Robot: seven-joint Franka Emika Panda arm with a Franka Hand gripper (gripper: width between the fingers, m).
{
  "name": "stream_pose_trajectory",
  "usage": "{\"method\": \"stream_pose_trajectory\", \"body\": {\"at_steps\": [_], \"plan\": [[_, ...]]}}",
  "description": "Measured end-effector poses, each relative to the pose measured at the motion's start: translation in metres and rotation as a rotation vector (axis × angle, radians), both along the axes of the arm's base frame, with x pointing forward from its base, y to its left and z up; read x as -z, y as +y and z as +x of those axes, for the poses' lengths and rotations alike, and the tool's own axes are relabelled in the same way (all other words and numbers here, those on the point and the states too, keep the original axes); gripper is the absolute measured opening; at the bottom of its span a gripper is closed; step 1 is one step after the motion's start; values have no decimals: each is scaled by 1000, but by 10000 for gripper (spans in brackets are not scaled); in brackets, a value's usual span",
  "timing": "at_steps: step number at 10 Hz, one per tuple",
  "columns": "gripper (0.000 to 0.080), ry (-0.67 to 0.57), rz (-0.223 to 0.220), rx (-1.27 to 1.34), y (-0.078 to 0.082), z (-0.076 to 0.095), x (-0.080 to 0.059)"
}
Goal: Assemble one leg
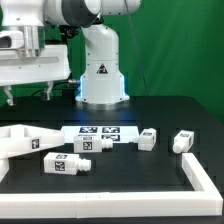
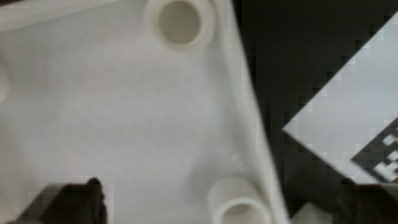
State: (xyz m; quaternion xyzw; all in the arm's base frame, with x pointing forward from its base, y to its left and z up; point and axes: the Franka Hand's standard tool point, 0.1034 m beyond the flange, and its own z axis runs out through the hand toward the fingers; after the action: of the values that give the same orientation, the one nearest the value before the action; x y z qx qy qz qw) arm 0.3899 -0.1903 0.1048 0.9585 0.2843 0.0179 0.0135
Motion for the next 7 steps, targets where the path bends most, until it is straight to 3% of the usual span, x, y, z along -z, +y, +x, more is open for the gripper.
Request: {"method": "stream_pose_trajectory", "body": {"at_steps": [3, 7], "plan": [[648, 115, 37, 20, -8, 50, -6], [648, 123, 40, 6, -9, 50, -5]]}}
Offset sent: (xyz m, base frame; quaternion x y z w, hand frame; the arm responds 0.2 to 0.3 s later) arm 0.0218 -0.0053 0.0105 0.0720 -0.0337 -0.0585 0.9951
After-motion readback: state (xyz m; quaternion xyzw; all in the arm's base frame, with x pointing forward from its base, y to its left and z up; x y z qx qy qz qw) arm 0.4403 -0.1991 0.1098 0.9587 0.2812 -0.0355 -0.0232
